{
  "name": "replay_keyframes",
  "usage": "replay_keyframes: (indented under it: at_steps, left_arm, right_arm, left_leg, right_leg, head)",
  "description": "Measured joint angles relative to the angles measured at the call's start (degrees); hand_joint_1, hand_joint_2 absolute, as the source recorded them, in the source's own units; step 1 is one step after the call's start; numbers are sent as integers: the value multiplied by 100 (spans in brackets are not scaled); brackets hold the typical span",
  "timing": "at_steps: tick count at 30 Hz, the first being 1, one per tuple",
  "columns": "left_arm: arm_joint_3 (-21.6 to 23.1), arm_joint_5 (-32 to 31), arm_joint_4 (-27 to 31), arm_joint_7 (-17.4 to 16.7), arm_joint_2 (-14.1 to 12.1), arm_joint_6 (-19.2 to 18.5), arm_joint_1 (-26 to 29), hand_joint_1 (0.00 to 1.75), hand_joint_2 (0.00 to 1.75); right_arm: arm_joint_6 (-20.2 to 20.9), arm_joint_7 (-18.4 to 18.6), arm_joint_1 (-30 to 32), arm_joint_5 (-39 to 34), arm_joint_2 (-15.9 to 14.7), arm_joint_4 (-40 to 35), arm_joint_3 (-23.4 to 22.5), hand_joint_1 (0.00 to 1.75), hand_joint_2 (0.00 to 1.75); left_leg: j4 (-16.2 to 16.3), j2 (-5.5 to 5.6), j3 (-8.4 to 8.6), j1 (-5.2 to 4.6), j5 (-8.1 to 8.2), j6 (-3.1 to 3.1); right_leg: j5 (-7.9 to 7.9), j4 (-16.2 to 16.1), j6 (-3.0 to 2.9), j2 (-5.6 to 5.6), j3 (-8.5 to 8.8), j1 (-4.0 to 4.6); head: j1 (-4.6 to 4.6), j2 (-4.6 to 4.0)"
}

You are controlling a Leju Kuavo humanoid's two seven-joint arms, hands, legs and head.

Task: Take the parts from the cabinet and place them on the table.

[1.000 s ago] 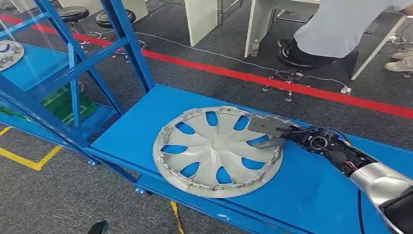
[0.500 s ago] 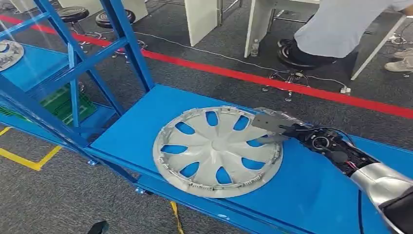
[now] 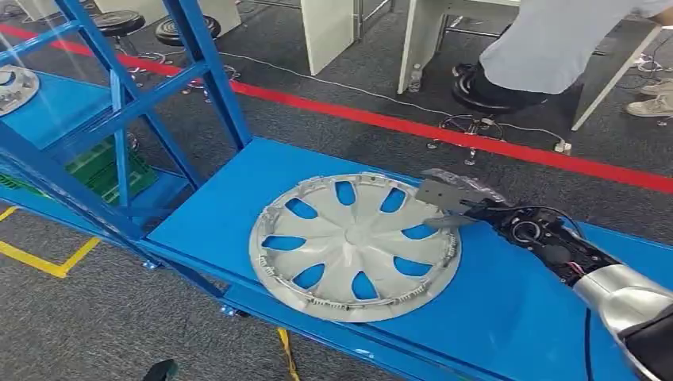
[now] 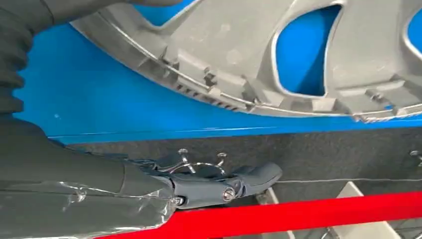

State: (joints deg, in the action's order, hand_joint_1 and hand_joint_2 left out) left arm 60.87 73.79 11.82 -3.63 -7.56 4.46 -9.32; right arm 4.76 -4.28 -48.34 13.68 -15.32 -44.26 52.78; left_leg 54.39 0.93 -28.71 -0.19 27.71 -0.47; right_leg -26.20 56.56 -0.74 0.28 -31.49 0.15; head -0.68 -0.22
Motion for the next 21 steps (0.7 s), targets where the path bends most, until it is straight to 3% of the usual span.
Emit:
replay_keyframes:
  at_steps: [21]
  left_arm:
    - [2, 0, 0, -61, 7, 2, -56, 0, 0]
  right_arm:
    - [321, -348, -207, -787, 352, 479, -293, 0, 175]
  left_leg:
    - [-1, 0, 0, 0, -2, -2]
  right_leg:
    - [1, 1, -1, -1, 0, 0]
  head:
    - [-2, 0]
